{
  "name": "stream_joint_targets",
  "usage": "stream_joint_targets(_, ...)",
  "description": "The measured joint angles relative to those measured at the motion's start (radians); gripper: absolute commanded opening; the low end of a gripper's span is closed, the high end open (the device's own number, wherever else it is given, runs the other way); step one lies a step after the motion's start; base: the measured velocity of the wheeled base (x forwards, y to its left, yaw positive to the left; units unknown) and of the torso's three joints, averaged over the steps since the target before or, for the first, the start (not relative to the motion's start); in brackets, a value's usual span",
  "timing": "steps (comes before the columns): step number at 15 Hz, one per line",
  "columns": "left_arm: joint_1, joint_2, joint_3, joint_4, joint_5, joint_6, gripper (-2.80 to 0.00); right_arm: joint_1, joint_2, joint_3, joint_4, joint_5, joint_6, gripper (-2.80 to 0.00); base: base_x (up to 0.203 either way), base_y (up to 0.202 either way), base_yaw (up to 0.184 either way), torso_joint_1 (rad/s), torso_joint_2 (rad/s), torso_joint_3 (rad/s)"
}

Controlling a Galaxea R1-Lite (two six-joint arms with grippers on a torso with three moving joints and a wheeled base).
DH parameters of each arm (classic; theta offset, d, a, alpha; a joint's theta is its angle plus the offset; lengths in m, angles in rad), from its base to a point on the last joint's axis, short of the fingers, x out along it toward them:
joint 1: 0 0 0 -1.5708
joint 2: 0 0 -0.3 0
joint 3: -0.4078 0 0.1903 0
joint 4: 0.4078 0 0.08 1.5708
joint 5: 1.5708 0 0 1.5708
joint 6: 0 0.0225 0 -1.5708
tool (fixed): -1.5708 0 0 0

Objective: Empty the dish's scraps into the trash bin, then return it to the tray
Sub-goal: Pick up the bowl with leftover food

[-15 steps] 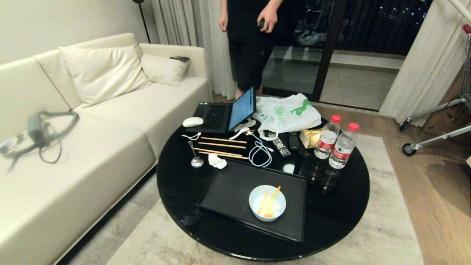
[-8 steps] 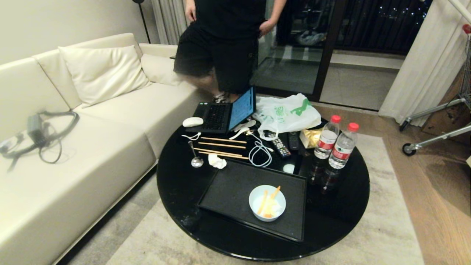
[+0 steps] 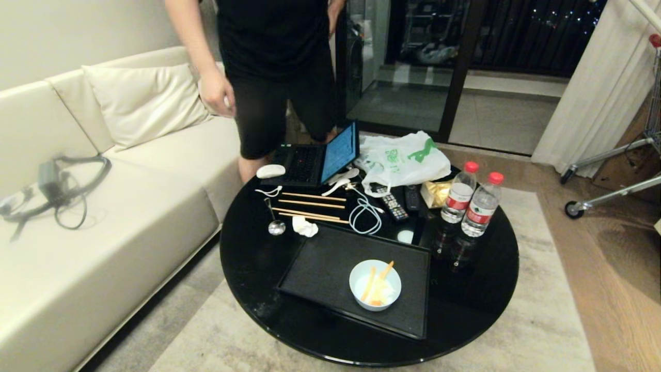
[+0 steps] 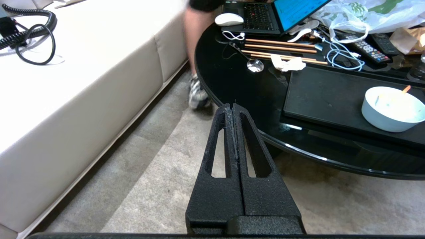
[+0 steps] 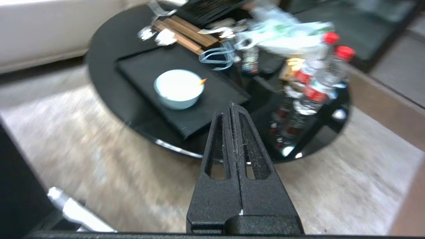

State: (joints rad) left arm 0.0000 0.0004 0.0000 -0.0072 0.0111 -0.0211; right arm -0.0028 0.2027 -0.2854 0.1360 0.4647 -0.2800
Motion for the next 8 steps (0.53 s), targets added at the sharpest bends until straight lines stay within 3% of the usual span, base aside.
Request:
stream_joint_targets(5, 0.0, 0.0, 0.0, 0.0, 0.0, 0.0, -2.8, 0.021, 0.339, -0.113, -0.013, 0.036, -0.029, -2.8, 0.0, 0.0, 0.0, 0.0, 0.0, 0.0)
stream_joint_targets(8, 0.0, 0.0, 0.0, 0.0, -0.001, 0.0, -2.8, 0.087, 0.57, -0.201, -0.1, 0.037, 0.033, -2.8, 0.0, 0.0, 0.0, 0.0, 0.0, 0.0)
